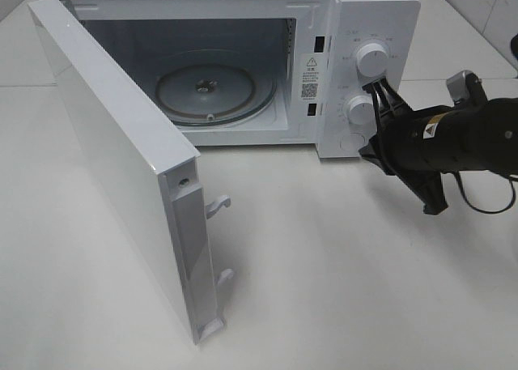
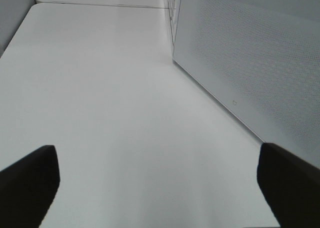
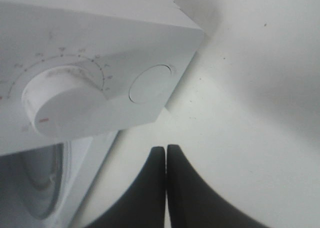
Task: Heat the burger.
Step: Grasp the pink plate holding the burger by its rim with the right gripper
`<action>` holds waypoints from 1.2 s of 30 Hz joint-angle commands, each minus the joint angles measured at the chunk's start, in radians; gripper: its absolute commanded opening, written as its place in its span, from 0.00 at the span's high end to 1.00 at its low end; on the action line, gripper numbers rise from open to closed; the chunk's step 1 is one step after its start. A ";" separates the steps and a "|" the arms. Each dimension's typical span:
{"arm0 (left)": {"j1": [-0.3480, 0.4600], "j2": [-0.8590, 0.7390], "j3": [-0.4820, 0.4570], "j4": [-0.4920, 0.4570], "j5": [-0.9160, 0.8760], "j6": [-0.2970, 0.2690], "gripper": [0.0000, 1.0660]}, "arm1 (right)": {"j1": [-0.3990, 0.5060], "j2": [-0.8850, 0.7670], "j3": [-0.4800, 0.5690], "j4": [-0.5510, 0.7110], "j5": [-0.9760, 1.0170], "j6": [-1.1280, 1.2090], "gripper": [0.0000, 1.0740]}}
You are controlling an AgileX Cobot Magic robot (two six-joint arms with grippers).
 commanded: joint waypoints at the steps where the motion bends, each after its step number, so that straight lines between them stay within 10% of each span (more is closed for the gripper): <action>1: 0.001 -0.012 0.003 -0.005 -0.016 -0.004 0.04 | -0.007 -0.062 0.001 -0.011 0.105 -0.134 1.00; 15: 0.001 -0.012 0.003 -0.005 -0.016 -0.004 0.04 | -0.017 -0.314 -0.032 -0.013 0.579 -0.718 1.00; 36: 0.001 -0.012 0.003 -0.005 -0.016 -0.004 0.04 | -0.306 -0.340 -0.222 -0.147 1.354 -1.204 0.99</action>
